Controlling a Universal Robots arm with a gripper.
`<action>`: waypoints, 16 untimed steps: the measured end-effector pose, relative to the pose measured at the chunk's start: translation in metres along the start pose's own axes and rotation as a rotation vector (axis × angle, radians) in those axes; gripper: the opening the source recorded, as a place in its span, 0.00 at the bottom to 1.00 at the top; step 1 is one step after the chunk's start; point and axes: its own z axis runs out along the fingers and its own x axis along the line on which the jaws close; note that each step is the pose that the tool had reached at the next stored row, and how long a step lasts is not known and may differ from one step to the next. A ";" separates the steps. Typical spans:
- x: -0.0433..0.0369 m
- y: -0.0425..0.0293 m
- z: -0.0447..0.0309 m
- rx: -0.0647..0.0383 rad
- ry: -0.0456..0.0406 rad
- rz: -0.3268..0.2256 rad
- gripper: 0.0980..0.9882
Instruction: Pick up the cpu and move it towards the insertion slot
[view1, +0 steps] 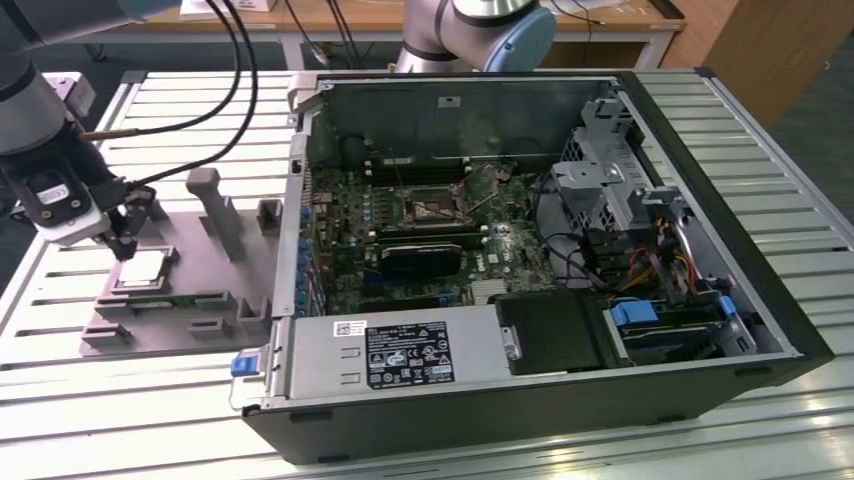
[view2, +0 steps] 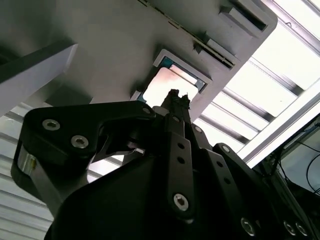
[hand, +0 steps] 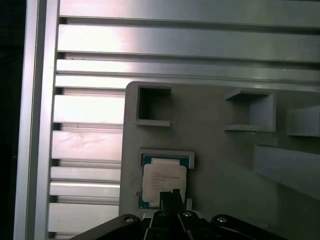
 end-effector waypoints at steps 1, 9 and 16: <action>0.0000 -0.0001 0.0018 0.000 0.0000 0.000 0.00; 0.0001 -0.0008 0.0163 0.000 0.0000 0.000 0.00; 0.0002 -0.0011 0.0236 0.000 0.0003 0.000 0.00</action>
